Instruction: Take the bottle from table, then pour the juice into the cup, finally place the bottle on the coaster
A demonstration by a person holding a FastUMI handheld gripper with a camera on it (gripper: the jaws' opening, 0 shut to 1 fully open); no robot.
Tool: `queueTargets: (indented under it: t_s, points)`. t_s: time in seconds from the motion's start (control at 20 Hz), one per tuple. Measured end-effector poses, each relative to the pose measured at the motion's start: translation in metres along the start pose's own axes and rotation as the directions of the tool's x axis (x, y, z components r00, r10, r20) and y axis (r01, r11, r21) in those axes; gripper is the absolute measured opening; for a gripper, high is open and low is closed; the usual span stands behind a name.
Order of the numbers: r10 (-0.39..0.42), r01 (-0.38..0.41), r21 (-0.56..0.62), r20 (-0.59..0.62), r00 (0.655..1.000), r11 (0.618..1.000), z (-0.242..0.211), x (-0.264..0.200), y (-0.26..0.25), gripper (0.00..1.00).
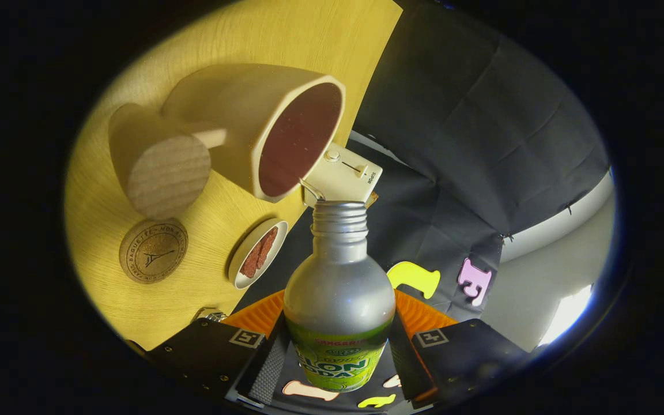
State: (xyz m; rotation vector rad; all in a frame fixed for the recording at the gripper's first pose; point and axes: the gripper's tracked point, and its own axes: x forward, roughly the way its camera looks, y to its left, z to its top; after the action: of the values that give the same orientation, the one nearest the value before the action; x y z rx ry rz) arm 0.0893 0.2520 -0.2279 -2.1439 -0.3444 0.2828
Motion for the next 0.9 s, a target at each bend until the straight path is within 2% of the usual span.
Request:
queueTargets:
  t_s: [0.9]
  points:
    - [0.011,-0.011,-0.047,0.004,1.000,0.999,0.0040,-0.0023,0.0002,0.80]
